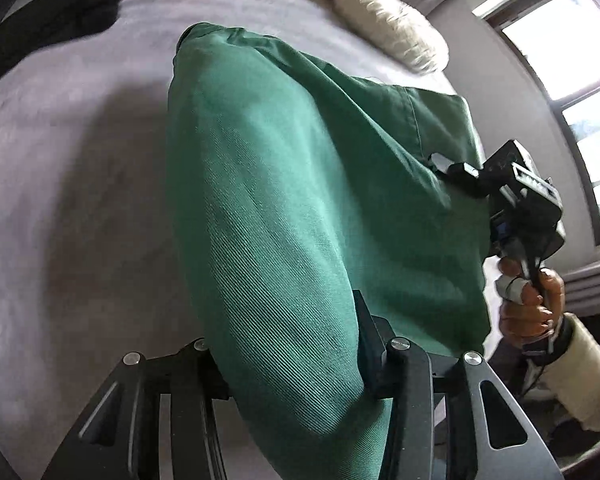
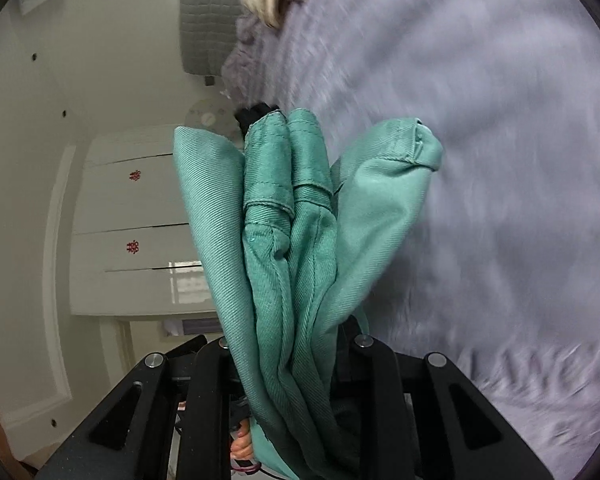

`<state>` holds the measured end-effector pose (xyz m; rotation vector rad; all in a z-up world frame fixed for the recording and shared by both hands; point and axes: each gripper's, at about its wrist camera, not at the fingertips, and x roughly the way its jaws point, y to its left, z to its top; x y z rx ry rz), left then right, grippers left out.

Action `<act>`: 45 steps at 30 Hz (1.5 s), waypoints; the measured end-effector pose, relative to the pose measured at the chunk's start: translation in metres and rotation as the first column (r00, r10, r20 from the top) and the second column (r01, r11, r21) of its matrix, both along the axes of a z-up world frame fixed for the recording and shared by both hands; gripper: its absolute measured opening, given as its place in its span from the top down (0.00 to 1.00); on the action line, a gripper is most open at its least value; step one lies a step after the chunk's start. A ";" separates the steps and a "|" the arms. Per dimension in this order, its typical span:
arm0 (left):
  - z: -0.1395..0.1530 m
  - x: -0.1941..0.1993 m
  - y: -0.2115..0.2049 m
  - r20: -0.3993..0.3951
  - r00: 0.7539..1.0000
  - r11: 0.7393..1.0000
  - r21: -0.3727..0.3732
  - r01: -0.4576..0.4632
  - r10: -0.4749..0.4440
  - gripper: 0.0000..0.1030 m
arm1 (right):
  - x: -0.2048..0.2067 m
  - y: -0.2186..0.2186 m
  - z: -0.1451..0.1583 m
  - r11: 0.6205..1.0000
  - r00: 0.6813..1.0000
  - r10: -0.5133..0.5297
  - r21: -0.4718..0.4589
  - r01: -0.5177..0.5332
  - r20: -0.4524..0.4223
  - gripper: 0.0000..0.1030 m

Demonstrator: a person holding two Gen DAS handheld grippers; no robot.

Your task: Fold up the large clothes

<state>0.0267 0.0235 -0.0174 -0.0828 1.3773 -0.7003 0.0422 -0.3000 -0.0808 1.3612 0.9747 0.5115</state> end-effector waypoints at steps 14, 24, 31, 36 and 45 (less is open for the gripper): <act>-0.007 -0.012 0.059 0.041 0.992 0.990 0.067 -0.124 0.122 0.36 | -0.010 0.013 0.011 0.845 0.979 0.031 -0.518 -0.133 -0.201 0.48; -0.019 0.029 0.052 0.206 0.958 0.959 0.159 -0.236 0.201 0.36 | 0.037 0.050 0.033 0.738 0.985 0.119 -0.653 -0.171 -0.123 0.93; -0.049 0.019 0.004 0.170 0.978 0.976 0.157 -0.150 0.123 0.36 | 0.033 0.031 0.001 0.630 0.971 0.098 -0.742 -0.229 -0.217 0.93; -0.042 0.016 -0.009 0.175 0.979 0.968 0.209 -0.137 0.101 0.36 | 0.030 0.021 -0.019 0.674 0.968 0.074 -0.703 -0.226 -0.240 0.88; -0.009 -0.044 0.032 0.120 0.990 0.966 0.238 -0.098 0.071 0.36 | -0.021 0.026 0.053 0.688 0.967 0.093 -0.686 -0.236 -0.238 0.84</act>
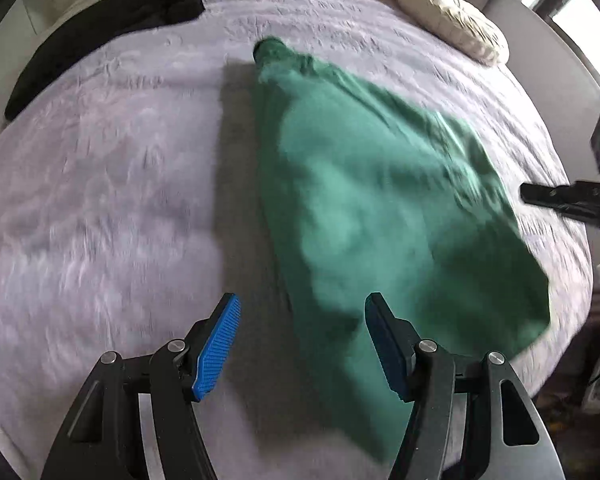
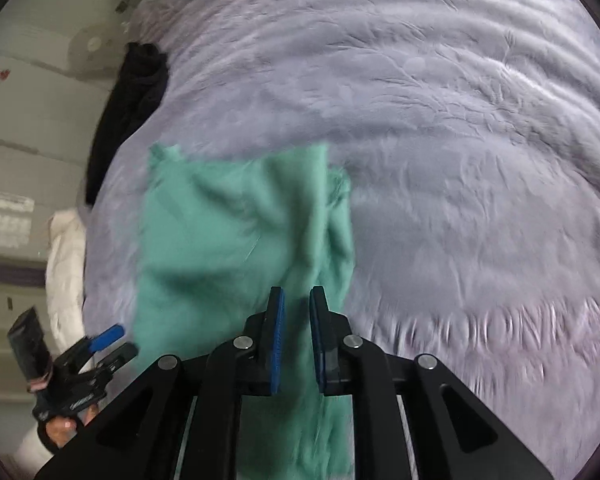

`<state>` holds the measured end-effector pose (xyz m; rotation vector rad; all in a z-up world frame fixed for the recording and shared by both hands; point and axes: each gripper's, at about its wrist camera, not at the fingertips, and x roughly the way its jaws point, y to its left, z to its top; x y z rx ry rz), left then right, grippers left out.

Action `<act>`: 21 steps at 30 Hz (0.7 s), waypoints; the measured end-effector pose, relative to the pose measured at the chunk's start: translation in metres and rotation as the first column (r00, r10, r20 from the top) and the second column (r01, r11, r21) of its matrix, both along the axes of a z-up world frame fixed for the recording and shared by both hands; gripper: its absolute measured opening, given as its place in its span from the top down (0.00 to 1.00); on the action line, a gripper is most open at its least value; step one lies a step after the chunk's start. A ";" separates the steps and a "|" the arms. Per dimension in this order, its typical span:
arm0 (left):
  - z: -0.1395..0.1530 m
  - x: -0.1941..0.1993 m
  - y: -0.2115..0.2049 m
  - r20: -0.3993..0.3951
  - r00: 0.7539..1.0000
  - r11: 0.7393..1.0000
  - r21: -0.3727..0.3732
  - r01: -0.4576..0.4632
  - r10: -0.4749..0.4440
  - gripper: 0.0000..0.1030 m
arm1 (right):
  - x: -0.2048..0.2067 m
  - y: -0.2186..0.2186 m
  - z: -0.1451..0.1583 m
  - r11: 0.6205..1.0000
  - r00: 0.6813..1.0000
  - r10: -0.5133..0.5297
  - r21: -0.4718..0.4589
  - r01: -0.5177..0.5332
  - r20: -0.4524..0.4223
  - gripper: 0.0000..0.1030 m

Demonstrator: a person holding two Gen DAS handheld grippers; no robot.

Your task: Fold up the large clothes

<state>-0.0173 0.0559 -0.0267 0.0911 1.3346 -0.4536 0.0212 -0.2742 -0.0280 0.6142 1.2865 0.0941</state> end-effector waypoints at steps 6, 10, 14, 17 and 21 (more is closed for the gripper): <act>-0.025 -0.037 -0.008 0.013 1.000 0.993 0.112 0.023 -0.025 0.23 | -0.040 0.045 0.022 0.993 0.993 0.116 0.028 -0.115 -0.014 0.84; -0.022 -0.035 -0.011 -0.007 1.000 0.994 0.113 -0.012 0.013 0.23 | -0.057 0.073 0.013 0.980 0.976 0.198 0.042 -0.195 -0.085 0.84; -0.019 -0.036 -0.016 -0.016 1.000 0.992 0.128 -0.013 0.015 0.23 | -0.067 0.080 0.004 0.966 0.962 0.226 -0.089 -0.241 -0.151 0.84; -0.018 -0.038 -0.019 -0.028 0.999 0.991 0.129 -0.024 0.028 0.23 | -0.073 0.075 0.007 0.977 0.970 0.196 -0.055 -0.206 -0.144 0.61; -0.021 -0.038 -0.016 -0.046 0.998 0.991 0.125 -0.045 0.051 0.23 | -0.071 0.081 -0.001 0.965 0.959 0.226 -0.091 -0.244 -0.173 0.62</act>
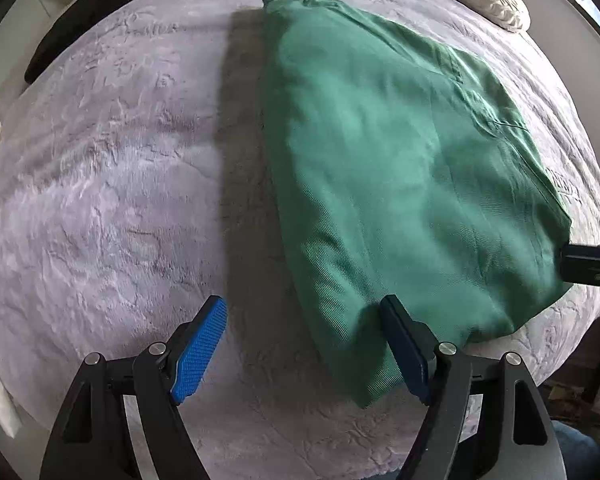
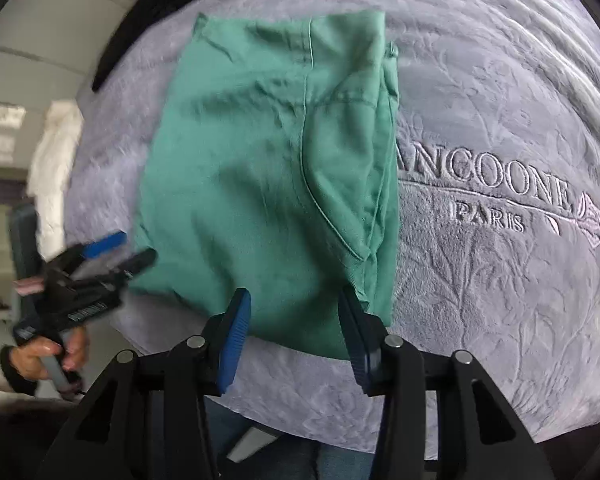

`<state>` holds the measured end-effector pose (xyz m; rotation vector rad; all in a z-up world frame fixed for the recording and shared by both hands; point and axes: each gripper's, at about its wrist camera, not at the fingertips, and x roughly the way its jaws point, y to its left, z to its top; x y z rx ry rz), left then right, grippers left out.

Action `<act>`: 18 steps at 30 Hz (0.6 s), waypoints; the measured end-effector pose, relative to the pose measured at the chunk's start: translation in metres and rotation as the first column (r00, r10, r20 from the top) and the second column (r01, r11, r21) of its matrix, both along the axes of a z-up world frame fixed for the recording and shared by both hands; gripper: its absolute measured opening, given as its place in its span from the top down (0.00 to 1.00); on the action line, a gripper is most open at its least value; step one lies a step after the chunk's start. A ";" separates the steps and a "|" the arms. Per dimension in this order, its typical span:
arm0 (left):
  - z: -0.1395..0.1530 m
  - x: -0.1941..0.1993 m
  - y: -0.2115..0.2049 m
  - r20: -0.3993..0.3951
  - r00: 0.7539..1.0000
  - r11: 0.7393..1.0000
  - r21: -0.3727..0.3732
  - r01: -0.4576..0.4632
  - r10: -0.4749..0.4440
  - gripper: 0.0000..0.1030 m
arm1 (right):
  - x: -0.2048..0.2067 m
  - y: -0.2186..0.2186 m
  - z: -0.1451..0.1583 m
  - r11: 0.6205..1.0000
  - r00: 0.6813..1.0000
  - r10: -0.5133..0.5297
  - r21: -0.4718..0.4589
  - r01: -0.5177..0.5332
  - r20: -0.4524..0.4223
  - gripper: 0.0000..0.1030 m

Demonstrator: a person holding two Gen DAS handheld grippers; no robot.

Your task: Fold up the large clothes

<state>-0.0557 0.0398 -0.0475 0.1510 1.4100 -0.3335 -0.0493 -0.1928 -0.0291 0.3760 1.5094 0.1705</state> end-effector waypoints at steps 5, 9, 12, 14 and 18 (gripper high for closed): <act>0.000 -0.001 -0.002 -0.002 1.000 1.000 0.016 -0.001 0.001 0.22 | -0.003 -0.014 -0.030 0.997 0.994 -0.081 -0.026 0.079 -0.075 0.95; 0.000 -0.001 -0.008 0.014 1.000 0.999 0.052 -0.007 0.006 0.16 | -0.007 -0.036 -0.050 0.981 0.973 -0.188 0.030 0.194 -0.134 0.97; 0.000 -0.001 -0.009 0.014 1.000 0.998 0.056 -0.016 0.015 0.16 | -0.010 -0.032 -0.053 0.986 0.978 -0.165 0.000 0.166 -0.128 0.97; 0.000 -0.001 -0.008 0.006 1.000 0.998 0.054 -0.030 0.030 0.16 | -0.008 -0.020 -0.053 0.991 0.984 -0.135 -0.037 0.132 -0.119 0.97; 0.000 0.001 -0.004 0.000 0.997 0.995 0.062 -0.073 0.073 0.00 | -0.008 -0.012 -0.047 0.991 0.986 -0.127 -0.063 0.121 -0.110 0.95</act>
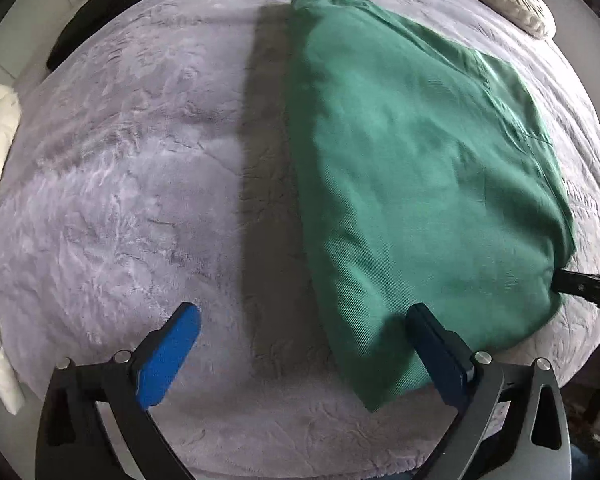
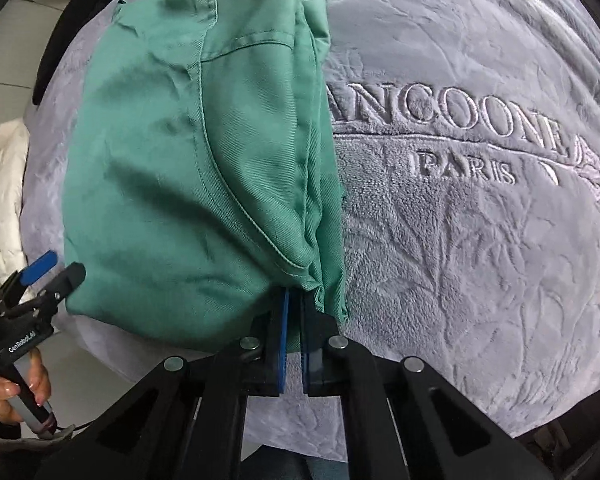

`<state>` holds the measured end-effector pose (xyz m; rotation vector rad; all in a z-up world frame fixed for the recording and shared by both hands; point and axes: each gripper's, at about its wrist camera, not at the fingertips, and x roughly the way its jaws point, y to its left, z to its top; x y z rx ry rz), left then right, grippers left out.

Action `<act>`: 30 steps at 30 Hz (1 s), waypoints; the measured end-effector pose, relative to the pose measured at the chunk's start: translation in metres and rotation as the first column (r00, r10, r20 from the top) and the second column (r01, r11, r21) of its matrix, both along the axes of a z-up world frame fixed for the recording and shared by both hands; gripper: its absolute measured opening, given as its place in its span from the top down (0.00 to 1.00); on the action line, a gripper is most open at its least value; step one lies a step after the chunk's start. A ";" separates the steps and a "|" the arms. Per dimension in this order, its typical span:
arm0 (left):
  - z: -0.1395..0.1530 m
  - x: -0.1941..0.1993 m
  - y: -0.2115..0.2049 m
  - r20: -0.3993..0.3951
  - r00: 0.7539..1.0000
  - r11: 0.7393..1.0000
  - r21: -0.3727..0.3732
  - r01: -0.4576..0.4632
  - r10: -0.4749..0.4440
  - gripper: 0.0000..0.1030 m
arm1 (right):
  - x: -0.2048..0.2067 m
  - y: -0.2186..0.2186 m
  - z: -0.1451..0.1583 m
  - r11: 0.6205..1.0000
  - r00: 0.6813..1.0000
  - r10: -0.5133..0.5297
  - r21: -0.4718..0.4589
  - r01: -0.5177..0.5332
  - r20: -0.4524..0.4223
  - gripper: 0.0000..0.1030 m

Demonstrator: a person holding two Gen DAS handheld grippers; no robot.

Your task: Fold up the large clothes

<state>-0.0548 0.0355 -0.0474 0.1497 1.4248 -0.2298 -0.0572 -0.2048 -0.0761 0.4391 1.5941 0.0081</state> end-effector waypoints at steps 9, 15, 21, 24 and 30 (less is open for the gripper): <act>0.001 0.000 0.004 -0.022 1.000 1.000 -0.011 -0.012 0.012 0.00 | -0.006 -0.009 0.047 0.998 0.980 -0.058 0.010 0.057 0.190 0.56; 0.003 0.011 -0.002 -0.033 0.999 1.000 0.018 -0.013 0.013 0.00 | -0.001 -0.028 0.023 0.982 0.976 -0.187 0.028 0.185 0.112 0.66; 0.007 0.014 -0.005 -0.012 1.000 0.999 0.038 -0.026 0.027 0.00 | -0.013 -0.042 -0.006 0.966 0.966 -0.254 0.072 0.250 0.051 0.68; 0.008 0.016 -0.005 -0.022 0.999 0.999 0.035 -0.036 0.037 0.00 | -0.013 -0.042 -0.013 0.969 0.969 -0.241 0.063 0.238 0.046 0.64; 0.005 0.017 0.001 -0.023 0.999 0.999 0.037 -0.036 0.037 0.00 | -0.014 -0.041 -0.013 0.976 0.975 -0.215 0.045 0.212 0.054 0.60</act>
